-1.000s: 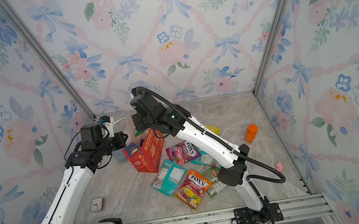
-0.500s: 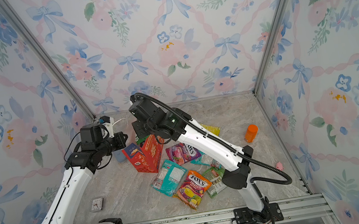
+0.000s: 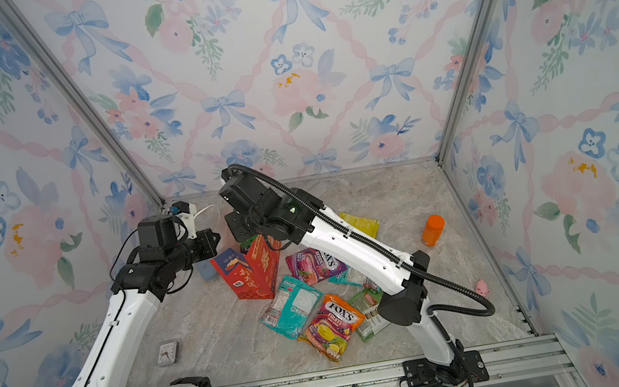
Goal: Place the snacks into the paper bag
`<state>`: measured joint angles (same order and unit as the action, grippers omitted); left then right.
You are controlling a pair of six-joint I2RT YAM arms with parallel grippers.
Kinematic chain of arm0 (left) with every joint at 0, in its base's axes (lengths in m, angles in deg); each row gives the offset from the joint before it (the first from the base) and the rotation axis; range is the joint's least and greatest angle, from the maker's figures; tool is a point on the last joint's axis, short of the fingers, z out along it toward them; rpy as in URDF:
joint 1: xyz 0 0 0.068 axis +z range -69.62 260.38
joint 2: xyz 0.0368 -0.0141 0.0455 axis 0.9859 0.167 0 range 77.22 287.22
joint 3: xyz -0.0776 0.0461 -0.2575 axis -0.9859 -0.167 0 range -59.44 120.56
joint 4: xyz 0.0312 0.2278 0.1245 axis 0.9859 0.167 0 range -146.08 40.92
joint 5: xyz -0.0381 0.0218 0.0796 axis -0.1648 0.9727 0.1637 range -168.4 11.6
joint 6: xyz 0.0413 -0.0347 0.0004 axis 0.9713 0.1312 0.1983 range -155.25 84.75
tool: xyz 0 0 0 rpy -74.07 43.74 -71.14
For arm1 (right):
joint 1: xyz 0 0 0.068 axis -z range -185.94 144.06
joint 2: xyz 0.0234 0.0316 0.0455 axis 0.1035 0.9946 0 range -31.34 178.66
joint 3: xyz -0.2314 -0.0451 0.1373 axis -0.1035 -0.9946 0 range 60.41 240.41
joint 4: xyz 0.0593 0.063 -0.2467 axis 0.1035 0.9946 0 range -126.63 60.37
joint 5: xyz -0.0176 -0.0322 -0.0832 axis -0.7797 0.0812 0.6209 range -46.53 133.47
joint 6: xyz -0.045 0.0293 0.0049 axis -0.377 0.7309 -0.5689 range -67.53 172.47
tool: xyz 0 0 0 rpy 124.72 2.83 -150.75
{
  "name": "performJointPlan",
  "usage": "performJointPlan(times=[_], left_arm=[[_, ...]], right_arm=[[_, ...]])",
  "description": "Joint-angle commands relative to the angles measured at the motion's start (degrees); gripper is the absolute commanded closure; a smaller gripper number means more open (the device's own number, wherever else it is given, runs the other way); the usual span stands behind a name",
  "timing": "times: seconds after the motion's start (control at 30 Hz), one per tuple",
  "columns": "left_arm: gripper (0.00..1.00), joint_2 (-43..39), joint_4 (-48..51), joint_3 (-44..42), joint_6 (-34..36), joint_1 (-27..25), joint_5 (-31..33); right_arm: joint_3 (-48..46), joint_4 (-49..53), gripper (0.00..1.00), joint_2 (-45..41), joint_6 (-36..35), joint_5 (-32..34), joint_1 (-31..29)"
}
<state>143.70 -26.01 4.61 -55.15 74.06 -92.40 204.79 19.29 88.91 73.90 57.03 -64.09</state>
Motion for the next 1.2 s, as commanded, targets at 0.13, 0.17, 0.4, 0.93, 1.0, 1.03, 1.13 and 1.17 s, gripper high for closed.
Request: performJointPlan(times=[0.13, 0.17, 0.4, 0.93, 1.0, 1.03, 1.13, 1.17], left_arm=[[1.00, -1.35, -0.73, -0.47, 0.48, 0.00, -0.94], [1.00, -1.39, -0.73, -0.49, 0.48, 0.00, -0.94], [1.00, -1.18, -0.72, -0.38, 0.48, 0.00, -0.84], [1.00, -0.91, -0.73, -0.25, 0.39, 0.00, -0.62], [1.00, -0.86, -0.76, -0.32, 0.39, 0.00, -0.59], [1.00, -0.91, -0.76, -0.33, 0.39, 0.00, -0.53], [1.00, -0.87, -0.74, -0.33, 0.32, 0.00, -0.60], [1.00, -0.87, -0.79, -0.31, 0.26, 0.02, -0.59]], right_arm=[[4.60, -1.25, 1.00, 3.48, 1.11, -2.98, 1.27], [4.96, -1.17, 1.00, 3.68, 1.16, -3.22, 1.20], [4.21, -1.05, 1.00, 2.14, 0.85, -2.64, 0.08], [-0.19, -2.40, 1.00, -2.87, -1.15, 1.67, -2.91], [-0.15, -2.18, 1.00, -3.07, -1.15, 1.57, -3.12], [-0.15, -1.97, 1.00, -3.15, -1.13, 1.78, -3.34], [-0.38, -1.69, 1.00, -3.51, -1.38, 2.49, -3.83], [-0.57, -1.79, 1.00, -3.71, -1.47, 2.74, -3.99]])
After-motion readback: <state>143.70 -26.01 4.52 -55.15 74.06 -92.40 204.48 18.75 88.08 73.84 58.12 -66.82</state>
